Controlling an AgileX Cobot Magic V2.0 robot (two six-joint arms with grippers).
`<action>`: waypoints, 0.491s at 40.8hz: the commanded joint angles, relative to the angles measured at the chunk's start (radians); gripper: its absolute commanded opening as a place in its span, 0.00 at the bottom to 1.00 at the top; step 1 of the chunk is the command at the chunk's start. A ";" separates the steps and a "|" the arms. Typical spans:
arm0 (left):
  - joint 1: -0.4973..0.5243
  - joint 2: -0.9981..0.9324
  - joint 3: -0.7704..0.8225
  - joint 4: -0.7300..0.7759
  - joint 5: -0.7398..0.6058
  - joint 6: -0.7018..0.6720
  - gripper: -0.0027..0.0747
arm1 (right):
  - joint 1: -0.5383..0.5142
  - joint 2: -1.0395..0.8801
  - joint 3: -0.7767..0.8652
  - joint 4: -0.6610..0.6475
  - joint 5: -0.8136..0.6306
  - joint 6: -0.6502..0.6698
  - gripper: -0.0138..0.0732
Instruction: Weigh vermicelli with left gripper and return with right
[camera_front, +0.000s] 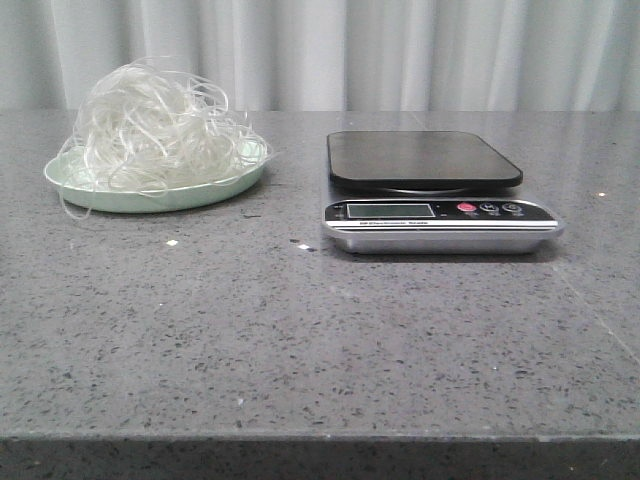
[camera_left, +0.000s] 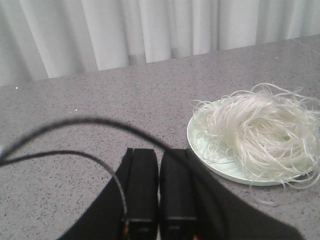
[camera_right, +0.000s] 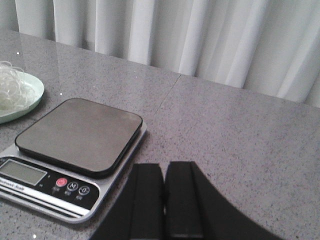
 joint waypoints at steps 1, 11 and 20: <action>-0.008 -0.002 -0.027 -0.017 -0.075 -0.010 0.21 | -0.004 0.001 -0.020 -0.005 -0.077 -0.009 0.33; -0.008 -0.002 -0.027 -0.017 -0.075 -0.010 0.21 | -0.004 0.001 -0.020 -0.005 -0.070 -0.009 0.33; -0.008 -0.002 -0.027 -0.017 -0.075 -0.010 0.21 | -0.004 0.001 -0.020 -0.005 -0.064 -0.009 0.33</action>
